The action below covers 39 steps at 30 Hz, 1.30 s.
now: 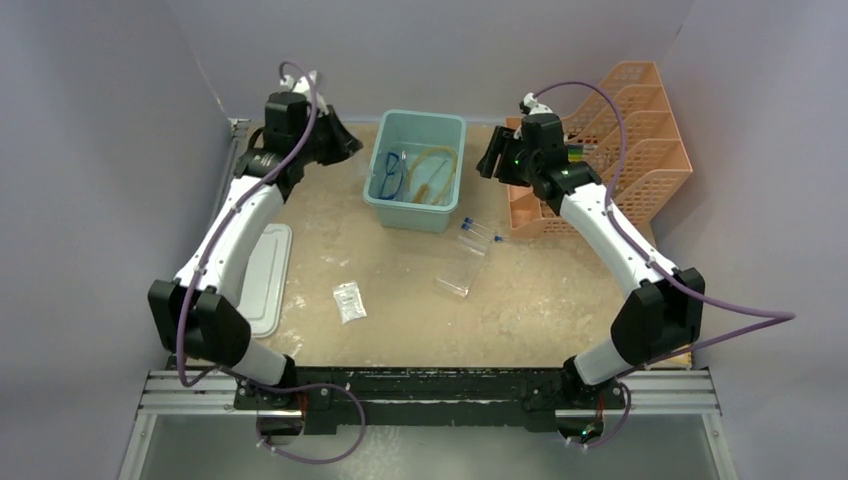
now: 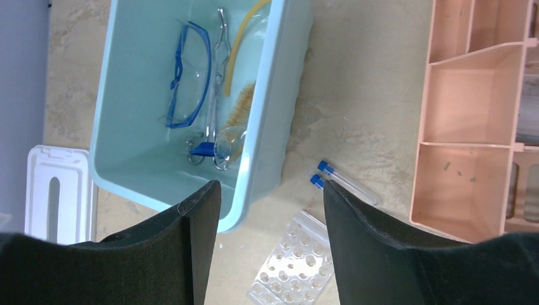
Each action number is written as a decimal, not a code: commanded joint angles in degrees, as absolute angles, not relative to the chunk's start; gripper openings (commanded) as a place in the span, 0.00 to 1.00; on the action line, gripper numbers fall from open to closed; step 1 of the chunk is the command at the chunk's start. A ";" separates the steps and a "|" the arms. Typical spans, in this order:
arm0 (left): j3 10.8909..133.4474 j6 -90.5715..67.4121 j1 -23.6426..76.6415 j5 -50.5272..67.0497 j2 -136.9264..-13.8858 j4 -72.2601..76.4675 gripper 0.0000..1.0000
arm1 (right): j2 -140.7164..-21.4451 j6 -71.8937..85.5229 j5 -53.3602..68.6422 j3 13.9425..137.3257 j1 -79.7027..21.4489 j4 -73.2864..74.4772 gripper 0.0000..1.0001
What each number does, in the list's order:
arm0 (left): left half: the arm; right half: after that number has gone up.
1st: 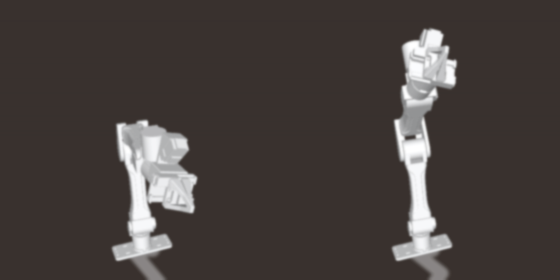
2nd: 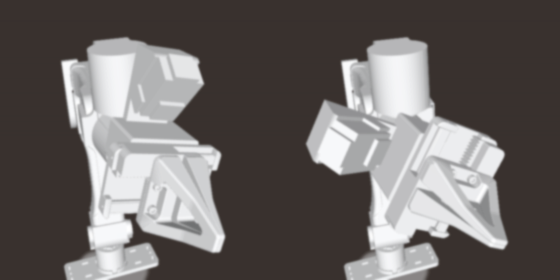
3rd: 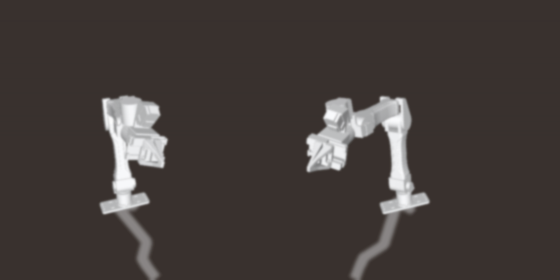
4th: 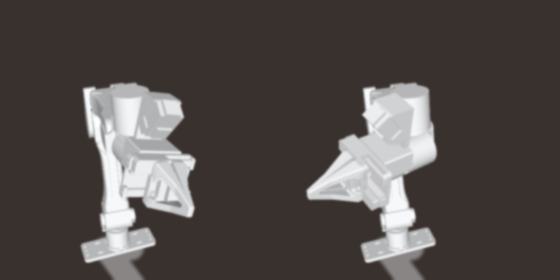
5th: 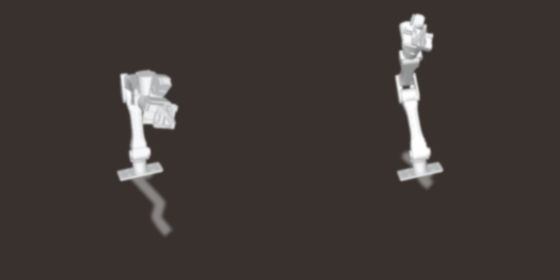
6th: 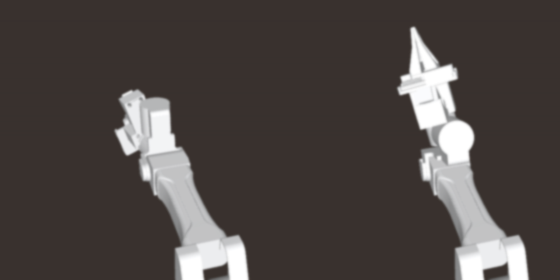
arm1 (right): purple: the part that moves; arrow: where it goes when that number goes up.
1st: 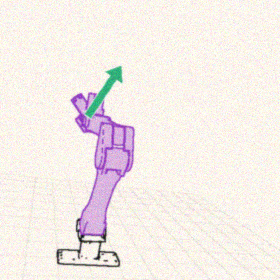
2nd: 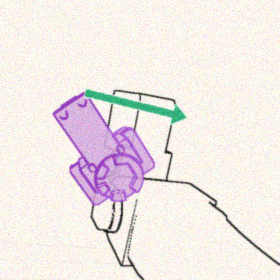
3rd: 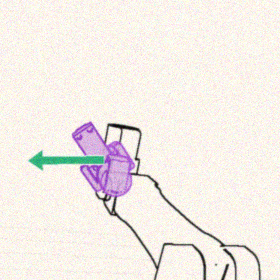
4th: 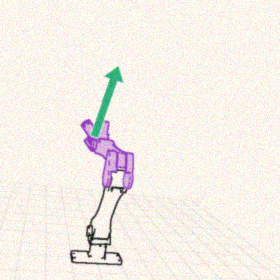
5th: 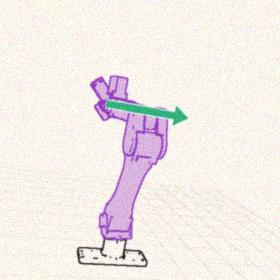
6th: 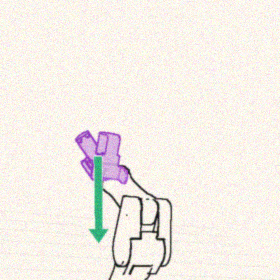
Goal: Organize the chemistry lab equipment
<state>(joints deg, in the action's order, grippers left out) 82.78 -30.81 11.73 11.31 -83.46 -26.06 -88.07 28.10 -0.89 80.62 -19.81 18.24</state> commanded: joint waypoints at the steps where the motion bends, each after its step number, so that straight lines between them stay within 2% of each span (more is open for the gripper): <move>1: 92.46 -30.53 16.53 14.68 -91.76 -18.34 0.00 | -84.13 28.65 -4.34 79.18 -19.75 16.13 0.63; 10: 112.58 -30.01 21.86 13.76 -114.17 -16.71 0.00 | -81.79 29.15 -7.93 75.22 -19.73 16.65 0.64; 17: 121.45 -28.98 23.22 13.97 -127.35 -15.01 0.00 | -82.43 27.24 -9.80 75.75 -19.77 18.80 0.64; 23: 123.14 -27.59 24.87 11.14 -133.44 -13.75 0.00 | -83.74 26.30 -9.95 76.05 -19.68 19.53 0.64; 28: 118.29 -27.81 25.57 4.77 -134.90 -5.49 0.00 | -84.98 25.52 -9.37 76.87 -19.70 20.72 0.65; 32: 119.86 -29.24 25.90 4.32 -137.59 -3.31 0.00 | -84.46 24.41 -10.43 77.13 -19.69 21.93 0.64; 33: 120.42 -29.16 26.05 4.12 -138.24 -3.62 0.01 | -84.13 24.23 -10.81 77.02 -19.71 22.01 0.64; 39: 120.47 -29.35 26.26 1.05 -138.91 -4.85 0.23 | -82.03 23.78 -11.96 75.34 -19.66 22.24 0.65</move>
